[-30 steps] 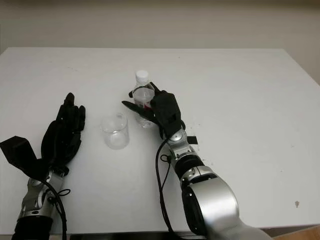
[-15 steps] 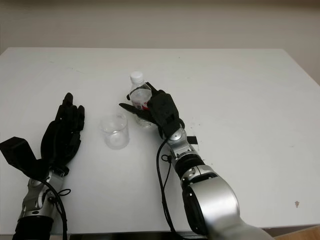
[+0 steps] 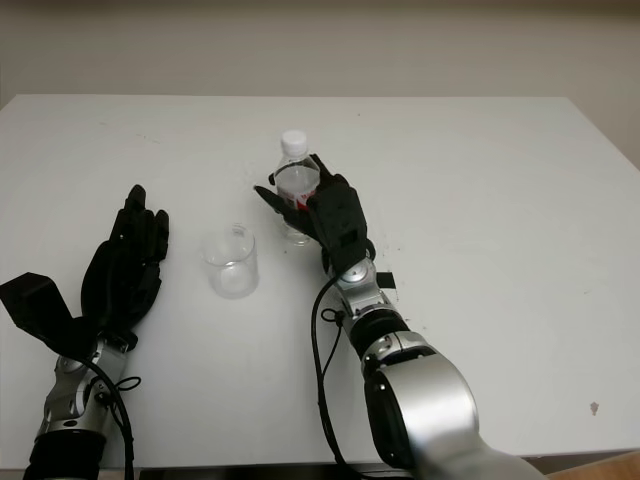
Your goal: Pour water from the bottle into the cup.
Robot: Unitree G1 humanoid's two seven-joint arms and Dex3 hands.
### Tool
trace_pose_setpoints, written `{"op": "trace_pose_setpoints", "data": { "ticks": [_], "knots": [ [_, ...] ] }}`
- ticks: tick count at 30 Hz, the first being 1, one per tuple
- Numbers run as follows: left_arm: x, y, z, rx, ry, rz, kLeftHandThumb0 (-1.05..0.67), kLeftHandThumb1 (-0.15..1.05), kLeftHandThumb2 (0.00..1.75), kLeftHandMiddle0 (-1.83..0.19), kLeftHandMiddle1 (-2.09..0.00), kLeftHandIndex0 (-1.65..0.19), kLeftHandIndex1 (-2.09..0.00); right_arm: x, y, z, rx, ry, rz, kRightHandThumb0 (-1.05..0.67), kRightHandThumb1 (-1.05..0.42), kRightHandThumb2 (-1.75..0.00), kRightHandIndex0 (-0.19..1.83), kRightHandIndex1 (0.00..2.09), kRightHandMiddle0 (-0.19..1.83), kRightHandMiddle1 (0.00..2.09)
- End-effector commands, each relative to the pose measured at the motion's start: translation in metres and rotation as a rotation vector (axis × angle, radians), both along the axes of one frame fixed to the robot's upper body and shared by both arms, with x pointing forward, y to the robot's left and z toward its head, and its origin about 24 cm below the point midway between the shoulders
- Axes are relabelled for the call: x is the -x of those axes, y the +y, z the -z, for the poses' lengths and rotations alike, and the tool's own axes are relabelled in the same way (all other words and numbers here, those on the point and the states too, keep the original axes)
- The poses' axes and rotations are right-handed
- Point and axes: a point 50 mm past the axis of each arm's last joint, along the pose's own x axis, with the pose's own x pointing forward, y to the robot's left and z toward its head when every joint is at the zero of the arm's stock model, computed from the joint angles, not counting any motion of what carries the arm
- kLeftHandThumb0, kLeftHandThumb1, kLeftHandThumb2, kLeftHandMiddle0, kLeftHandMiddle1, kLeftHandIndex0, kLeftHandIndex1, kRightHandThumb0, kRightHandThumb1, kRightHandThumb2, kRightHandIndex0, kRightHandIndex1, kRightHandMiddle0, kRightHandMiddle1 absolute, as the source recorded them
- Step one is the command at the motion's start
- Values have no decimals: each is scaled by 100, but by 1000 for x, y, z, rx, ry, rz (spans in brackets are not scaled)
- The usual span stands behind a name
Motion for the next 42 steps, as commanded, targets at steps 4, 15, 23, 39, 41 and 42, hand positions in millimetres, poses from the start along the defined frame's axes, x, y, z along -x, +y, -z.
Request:
{"op": "trace_pose_setpoints", "data": {
  "ticks": [4,15,23,39,41,42],
  "knots": [
    [3,3,11,12,50,-3,-71,105,40,14,-5,16,-5,-7,-3,-21,8,-80,18,-35,-105,-32,131,209,105,209],
    [2,3,9,4,49,-9,-73,105,39,13,-5,16,-5,-16,-14,-56,430,-321,23,-34,-105,-27,134,209,107,209],
    [2,2,10,12,50,-6,-73,105,38,14,-5,16,-5,-20,-20,-64,803,-440,38,-42,-105,-20,125,209,98,209],
    [-1,-1,9,1,55,0,-73,105,40,15,-5,17,-5,-17,-16,-69,1005,-598,50,-43,-105,-17,126,209,87,209],
    [-1,-1,10,0,55,1,-73,105,40,15,-5,17,-5,-17,-14,-70,1015,-629,55,-42,-105,-16,128,209,87,209],
    [-1,-1,10,2,54,2,-73,105,40,15,-5,17,-5,-16,-14,-70,1023,-643,56,-42,-105,-16,129,209,87,209]
  ]
}}
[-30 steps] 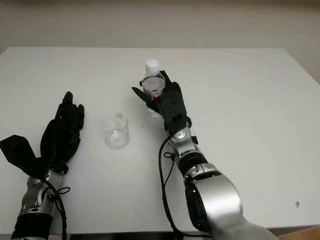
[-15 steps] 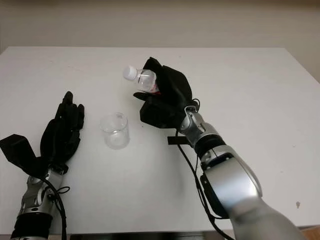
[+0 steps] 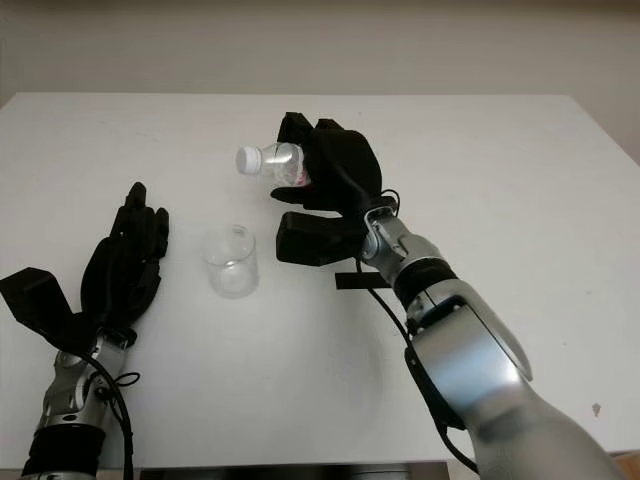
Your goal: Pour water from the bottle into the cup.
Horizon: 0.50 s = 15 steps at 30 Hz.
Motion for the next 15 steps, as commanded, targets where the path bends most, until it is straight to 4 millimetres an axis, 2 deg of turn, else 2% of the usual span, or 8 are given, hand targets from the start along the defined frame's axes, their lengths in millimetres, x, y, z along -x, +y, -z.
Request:
{"op": "trace_pose_setpoints", "data": {
  "ticks": [1,7,15],
  "knots": [
    [3,-1,12,9,49,-2,-73,105,40,15,-5,17,-5,-3,1,-16,22,-79,-9,-41,-105,-16,129,209,87,209],
    [3,-3,14,6,50,-3,-73,105,40,15,-5,17,-5,3,9,-22,128,-248,-71,-42,-105,-20,120,209,84,209],
    [5,-4,15,19,43,-10,-74,105,39,14,-5,16,-6,9,16,-29,263,-466,-151,-43,-105,-17,123,209,81,209]
  ]
}}
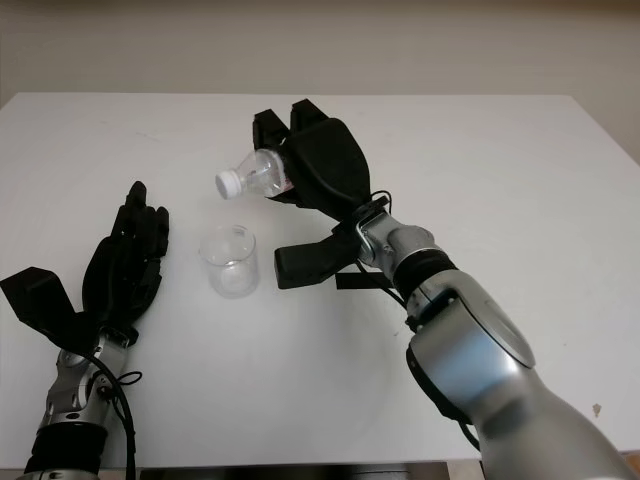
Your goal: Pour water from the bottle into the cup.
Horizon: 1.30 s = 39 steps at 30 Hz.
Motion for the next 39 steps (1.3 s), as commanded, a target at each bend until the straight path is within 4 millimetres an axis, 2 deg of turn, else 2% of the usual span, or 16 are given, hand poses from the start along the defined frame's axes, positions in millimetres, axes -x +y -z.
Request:
{"op": "trace_pose_setpoints", "data": {
  "ticks": [1,7,13,17,25,29,39],
  "knots": [
    [6,-2,15,24,56,-6,-74,105,39,15,-5,16,-6,-3,-1,-17,38,-94,-13,-44,-105,-16,124,209,81,209],
    [6,-3,16,17,60,-2,-74,105,39,14,-6,16,-6,-4,-1,-22,150,-186,-15,-47,-105,-21,133,209,88,209],
    [7,-5,17,22,59,-2,-74,105,40,14,-5,16,-5,-5,-3,-25,276,-264,-7,-50,-105,-19,128,209,78,209],
    [7,-5,18,23,61,-7,-75,105,40,14,-6,16,-5,-5,-4,-25,323,-289,-9,-52,-105,-18,126,209,81,209],
    [6,-6,18,35,57,-3,-74,105,40,15,-5,18,-5,-6,-4,-26,367,-322,-9,-53,-105,-19,122,209,74,209],
    [5,-6,18,22,57,-1,-74,105,42,15,-5,18,-5,-6,-4,-27,402,-332,-5,-55,-105,-20,118,209,64,209],
    [4,-7,18,8,50,2,-76,105,44,15,-5,18,-5,-6,-3,-28,444,-382,-5,-54,-105,-30,125,209,80,209]
  ]
}}
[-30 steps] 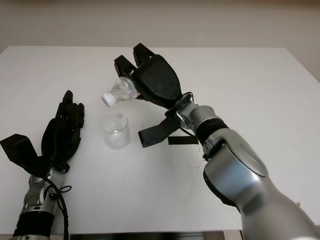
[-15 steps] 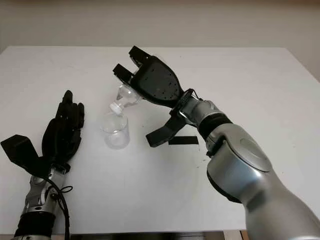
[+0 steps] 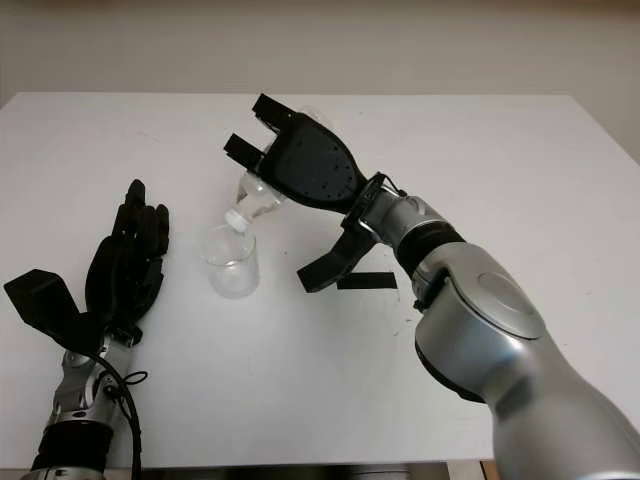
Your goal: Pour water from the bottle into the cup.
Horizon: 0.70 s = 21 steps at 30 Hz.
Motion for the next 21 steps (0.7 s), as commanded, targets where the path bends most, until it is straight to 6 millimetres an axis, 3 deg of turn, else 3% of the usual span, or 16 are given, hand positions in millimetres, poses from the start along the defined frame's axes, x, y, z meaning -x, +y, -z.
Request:
{"op": "trace_pose_setpoints", "data": {
  "ticks": [1,4,8,15,21],
  "knots": [
    [6,-2,17,14,71,4,-76,105,43,15,-5,18,-5,-3,1,-17,-10,-52,-8,-54,-105,-30,125,209,81,209],
    [7,-2,17,19,74,1,-76,105,42,15,-5,18,-5,-2,1,-16,-88,2,-21,-54,-105,-29,126,209,83,209],
    [7,-2,17,26,74,-2,-74,105,43,14,-6,18,-5,0,-1,-16,-396,231,-49,-47,-105,-16,125,209,87,209],
    [7,-2,17,20,71,7,-74,105,44,16,-5,18,-5,-5,-14,-17,-892,602,-57,-37,-105,-20,129,209,93,209],
    [5,-2,16,22,70,17,-75,105,42,16,-5,18,-5,-6,-30,-9,-1160,788,-83,-35,-105,-27,133,209,103,209]
  ]
}}
